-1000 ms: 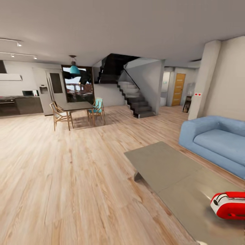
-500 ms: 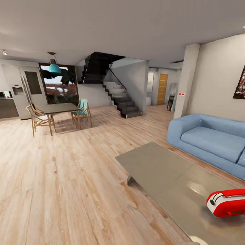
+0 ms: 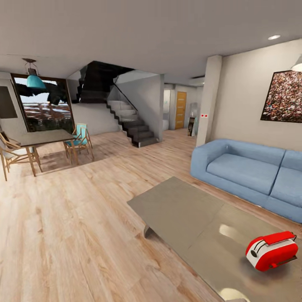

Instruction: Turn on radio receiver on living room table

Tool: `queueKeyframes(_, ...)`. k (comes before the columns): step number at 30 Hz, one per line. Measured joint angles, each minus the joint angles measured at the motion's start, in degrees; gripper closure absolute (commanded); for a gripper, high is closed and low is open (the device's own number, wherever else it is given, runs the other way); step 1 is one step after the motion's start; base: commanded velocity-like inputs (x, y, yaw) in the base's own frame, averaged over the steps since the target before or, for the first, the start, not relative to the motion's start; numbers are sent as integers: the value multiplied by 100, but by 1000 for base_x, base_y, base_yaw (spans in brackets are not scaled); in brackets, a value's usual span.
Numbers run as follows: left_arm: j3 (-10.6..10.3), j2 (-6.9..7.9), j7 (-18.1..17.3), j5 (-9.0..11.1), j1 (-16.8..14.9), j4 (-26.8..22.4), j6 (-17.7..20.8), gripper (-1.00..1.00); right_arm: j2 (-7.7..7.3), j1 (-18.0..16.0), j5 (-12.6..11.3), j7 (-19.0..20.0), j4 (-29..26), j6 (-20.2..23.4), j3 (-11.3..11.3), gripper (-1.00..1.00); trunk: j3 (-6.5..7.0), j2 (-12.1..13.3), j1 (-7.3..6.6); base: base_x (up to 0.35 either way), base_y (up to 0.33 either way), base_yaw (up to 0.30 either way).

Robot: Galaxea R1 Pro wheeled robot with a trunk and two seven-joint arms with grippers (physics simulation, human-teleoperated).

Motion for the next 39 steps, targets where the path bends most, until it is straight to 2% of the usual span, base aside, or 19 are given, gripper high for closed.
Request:
queueKeyframes(27, 0, 71, 0, 9, 0, 0, -9, -100, 0, -3, 0, -9, 0, -4, -8, -100, 11, 0, 0, 314, 75, -275)
queueKeyframes(39, -3, 62, -9, 18, -2, 0, -142, -100, -4, -3, 1, -17, 0, -5, -9, -100, 31, 0, 0, 44, 7, -275)
